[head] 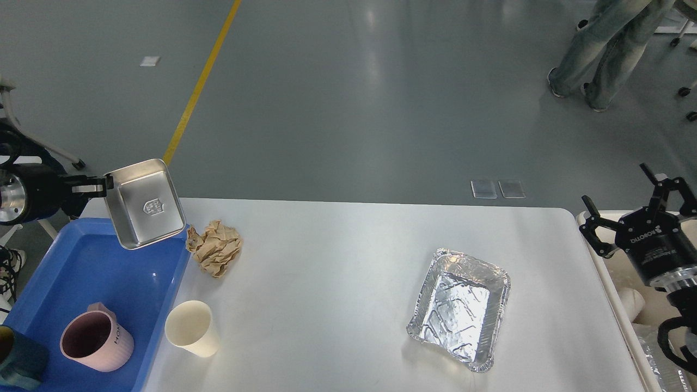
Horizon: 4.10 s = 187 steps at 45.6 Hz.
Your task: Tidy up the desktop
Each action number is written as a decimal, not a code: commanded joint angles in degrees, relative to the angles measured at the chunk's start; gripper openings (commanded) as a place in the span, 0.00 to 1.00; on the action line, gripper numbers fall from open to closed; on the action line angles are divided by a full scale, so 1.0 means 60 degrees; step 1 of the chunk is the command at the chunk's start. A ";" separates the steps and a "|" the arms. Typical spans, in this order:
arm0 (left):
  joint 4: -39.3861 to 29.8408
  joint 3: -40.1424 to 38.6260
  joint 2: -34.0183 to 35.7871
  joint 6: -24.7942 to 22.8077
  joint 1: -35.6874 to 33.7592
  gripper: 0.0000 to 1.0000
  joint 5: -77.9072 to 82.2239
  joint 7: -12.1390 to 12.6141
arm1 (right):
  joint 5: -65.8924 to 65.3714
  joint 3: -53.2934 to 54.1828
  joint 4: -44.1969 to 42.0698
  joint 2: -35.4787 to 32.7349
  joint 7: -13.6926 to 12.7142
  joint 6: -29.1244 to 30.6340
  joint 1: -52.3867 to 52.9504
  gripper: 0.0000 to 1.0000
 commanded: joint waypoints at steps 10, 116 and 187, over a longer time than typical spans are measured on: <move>0.0782 -0.0385 0.0012 0.1049 0.0893 0.00 0.0033 0.0007 | -0.0154 -0.0001 0.0001 0.0028 -0.0001 0.0000 -0.0037 1.00; 0.2848 -0.0852 -0.0662 0.3920 0.0439 0.97 -0.5620 0.0124 | -0.0168 -0.0001 0.0015 0.0057 -0.0001 0.0000 -0.0169 1.00; 0.6129 -0.2231 -0.3284 0.5370 -0.1143 0.97 -2.0079 0.0666 | -0.0168 0.0043 0.0425 -0.0309 -0.0001 -0.0220 -0.0271 1.00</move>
